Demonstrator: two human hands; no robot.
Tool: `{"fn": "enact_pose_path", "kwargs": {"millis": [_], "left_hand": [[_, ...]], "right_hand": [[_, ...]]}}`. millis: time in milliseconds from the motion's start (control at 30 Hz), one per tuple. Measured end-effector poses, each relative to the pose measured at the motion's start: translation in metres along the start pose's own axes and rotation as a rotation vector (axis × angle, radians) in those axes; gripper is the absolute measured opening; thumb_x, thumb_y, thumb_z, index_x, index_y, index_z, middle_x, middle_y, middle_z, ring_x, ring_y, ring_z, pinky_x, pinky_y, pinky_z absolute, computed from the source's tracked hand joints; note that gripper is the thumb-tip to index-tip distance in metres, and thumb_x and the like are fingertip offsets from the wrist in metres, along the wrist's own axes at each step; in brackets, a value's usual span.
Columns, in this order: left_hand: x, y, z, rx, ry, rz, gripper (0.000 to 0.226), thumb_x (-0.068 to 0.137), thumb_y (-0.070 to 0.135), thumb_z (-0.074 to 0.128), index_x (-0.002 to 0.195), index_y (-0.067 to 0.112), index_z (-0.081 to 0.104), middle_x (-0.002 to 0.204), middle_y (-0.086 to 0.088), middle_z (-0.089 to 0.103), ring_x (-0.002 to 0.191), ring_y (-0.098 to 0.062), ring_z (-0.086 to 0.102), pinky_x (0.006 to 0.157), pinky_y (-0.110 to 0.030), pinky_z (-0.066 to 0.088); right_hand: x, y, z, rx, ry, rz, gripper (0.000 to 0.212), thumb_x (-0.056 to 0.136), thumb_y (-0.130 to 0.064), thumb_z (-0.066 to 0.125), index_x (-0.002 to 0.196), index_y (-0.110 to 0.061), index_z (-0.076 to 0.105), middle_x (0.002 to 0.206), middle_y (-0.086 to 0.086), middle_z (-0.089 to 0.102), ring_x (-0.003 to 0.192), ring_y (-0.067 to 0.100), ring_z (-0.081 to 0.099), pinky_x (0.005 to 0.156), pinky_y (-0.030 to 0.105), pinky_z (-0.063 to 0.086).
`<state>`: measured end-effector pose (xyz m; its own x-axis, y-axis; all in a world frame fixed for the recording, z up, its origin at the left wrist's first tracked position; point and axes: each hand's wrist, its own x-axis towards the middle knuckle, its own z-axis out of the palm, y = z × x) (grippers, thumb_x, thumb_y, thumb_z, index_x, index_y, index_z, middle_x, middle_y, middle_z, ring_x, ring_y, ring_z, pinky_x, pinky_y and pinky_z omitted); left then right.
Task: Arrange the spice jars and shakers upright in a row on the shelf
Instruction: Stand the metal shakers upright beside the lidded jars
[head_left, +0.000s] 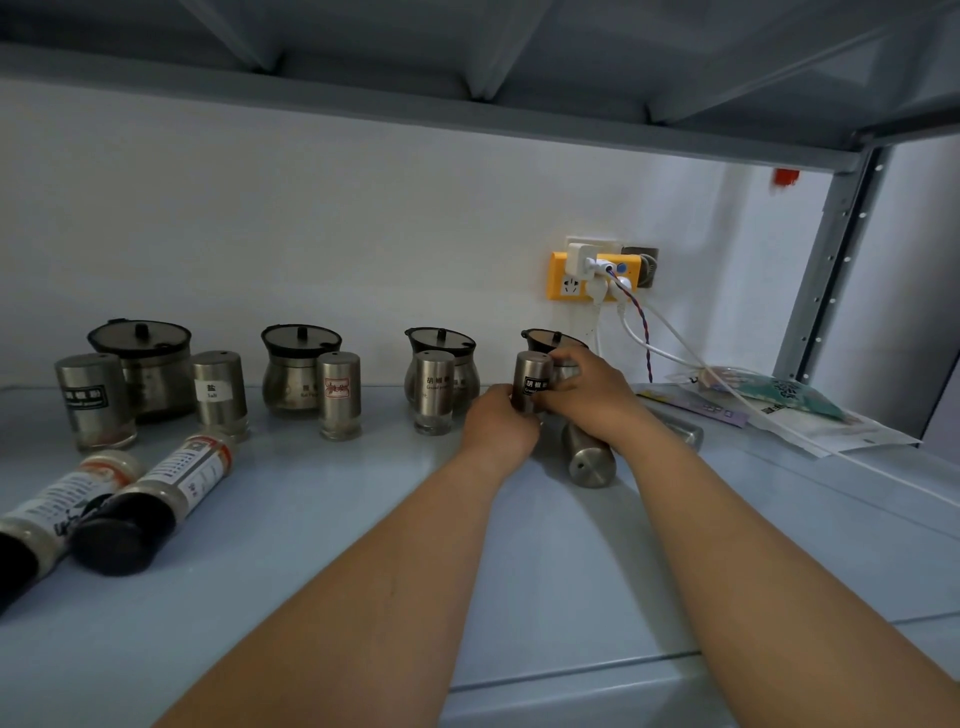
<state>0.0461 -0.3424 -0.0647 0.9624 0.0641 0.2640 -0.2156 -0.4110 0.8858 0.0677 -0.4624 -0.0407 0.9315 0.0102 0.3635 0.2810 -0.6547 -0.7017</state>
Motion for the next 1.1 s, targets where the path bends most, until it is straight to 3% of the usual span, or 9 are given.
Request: {"fn": "enact_pose_path", "kwargs": {"millis": [533, 667, 800, 867, 967, 1100], "left_hand": [[-0.002, 0.002, 0.001, 0.038, -0.024, -0.011, 0.030, 0.086, 0.008, 0.053, 0.116, 0.005, 0.056, 0.117, -0.014, 0.061, 0.106, -0.028, 0.058, 0.079, -0.026, 0.043], [-0.002, 0.002, 0.001, 0.041, -0.014, -0.022, 0.035, 0.087, 0.009, 0.054, 0.122, 0.005, 0.052, 0.124, -0.013, 0.056, 0.113, -0.029, 0.056, 0.078, -0.024, 0.039], [-0.005, 0.005, 0.000, -0.022, 0.052, -0.063, 0.053, 0.088, 0.013, 0.056, 0.138, 0.007, 0.037, 0.141, -0.015, 0.040, 0.125, -0.029, 0.047, 0.094, -0.026, 0.039], [-0.007, 0.006, 0.000, -0.077, 0.104, -0.052, 0.050, 0.086, 0.014, 0.058, 0.133, 0.009, 0.040, 0.137, -0.015, 0.043, 0.119, -0.030, 0.051, 0.099, -0.031, 0.042], [-0.008, 0.008, 0.000, -0.115, 0.146, 0.009, 0.033, 0.085, 0.010, 0.056, 0.118, 0.010, 0.050, 0.120, -0.010, 0.054, 0.104, -0.026, 0.057, 0.089, -0.030, 0.046], [-0.011, 0.009, -0.004, 0.064, -0.027, 0.181, 0.035, 0.084, -0.002, 0.049, 0.116, 0.013, 0.056, 0.107, -0.005, 0.058, 0.094, -0.018, 0.055, 0.082, -0.024, 0.044]], "right_hand": [[-0.005, -0.006, 0.000, 0.026, -0.003, 0.035, 0.046, 0.075, -0.019, 0.073, 0.117, -0.024, 0.056, 0.115, 0.003, 0.065, 0.106, 0.020, 0.060, 0.085, 0.027, 0.043], [-0.006, -0.007, -0.002, 0.036, 0.023, 0.034, 0.051, 0.075, -0.021, 0.074, 0.122, -0.025, 0.055, 0.118, 0.000, 0.064, 0.109, 0.019, 0.060, 0.096, 0.032, 0.046], [-0.009, -0.015, -0.007, 0.168, 0.094, -0.003, 0.045, 0.079, -0.016, 0.071, 0.120, -0.023, 0.055, 0.101, -0.004, 0.064, 0.098, 0.010, 0.061, 0.082, 0.021, 0.044], [-0.010, -0.019, -0.009, 0.219, 0.216, -0.019, 0.034, 0.081, -0.017, 0.069, 0.113, -0.020, 0.059, 0.102, -0.002, 0.066, 0.094, 0.011, 0.062, 0.078, 0.020, 0.044], [-0.013, -0.024, -0.019, 0.129, 0.360, -0.097, 0.011, 0.085, -0.016, 0.064, 0.095, -0.012, 0.067, 0.096, 0.002, 0.069, 0.086, 0.009, 0.061, 0.079, 0.019, 0.046], [-0.020, -0.023, -0.036, -0.005, 0.400, -0.176, 0.018, 0.090, -0.022, 0.058, 0.086, -0.008, 0.070, 0.086, 0.000, 0.068, 0.079, 0.010, 0.059, 0.070, 0.011, 0.040]]}}
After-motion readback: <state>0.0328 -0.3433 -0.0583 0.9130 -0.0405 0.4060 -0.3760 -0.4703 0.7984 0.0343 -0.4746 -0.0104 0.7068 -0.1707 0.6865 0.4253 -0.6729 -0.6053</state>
